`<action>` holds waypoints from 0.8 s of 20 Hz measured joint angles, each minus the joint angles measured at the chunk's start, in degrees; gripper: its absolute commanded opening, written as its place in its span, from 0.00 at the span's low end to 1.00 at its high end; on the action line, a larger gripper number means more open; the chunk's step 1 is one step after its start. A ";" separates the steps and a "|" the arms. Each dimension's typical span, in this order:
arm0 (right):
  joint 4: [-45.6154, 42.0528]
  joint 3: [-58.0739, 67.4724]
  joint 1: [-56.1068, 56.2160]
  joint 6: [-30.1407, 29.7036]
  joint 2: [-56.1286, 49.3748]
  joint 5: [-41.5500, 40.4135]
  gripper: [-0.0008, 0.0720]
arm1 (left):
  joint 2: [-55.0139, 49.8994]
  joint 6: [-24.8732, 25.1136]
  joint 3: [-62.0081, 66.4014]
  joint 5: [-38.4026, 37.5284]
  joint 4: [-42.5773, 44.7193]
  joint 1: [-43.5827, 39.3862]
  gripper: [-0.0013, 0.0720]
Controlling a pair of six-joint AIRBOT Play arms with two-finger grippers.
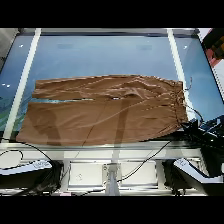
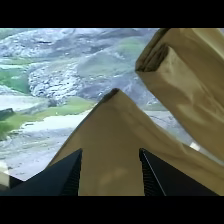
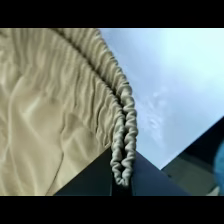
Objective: Fold the clothes and pants, and hang the long-sleeved shirts on hangers.
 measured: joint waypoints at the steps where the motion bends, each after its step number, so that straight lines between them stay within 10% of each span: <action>1: 0.44 -0.02 0.00 -0.24 0.20 0.13 0.07 | 0.68 -0.33 -0.63 -0.39 -0.09 0.74 0.60; 7: 1.90 -0.07 0.00 -0.81 0.66 0.87 0.07 | 7.78 -1.90 -17.42 0.61 -0.24 7.85 0.61; 10: 2.29 -0.07 0.00 -0.87 0.68 1.31 0.07 | 10.82 -2.40 -28.06 2.25 1.40 12.48 0.86; 16: 2.51 -0.07 0.00 -0.92 0.68 2.51 0.07 | 12.48 -0.61 -40.41 4.15 3.74 16.98 0.86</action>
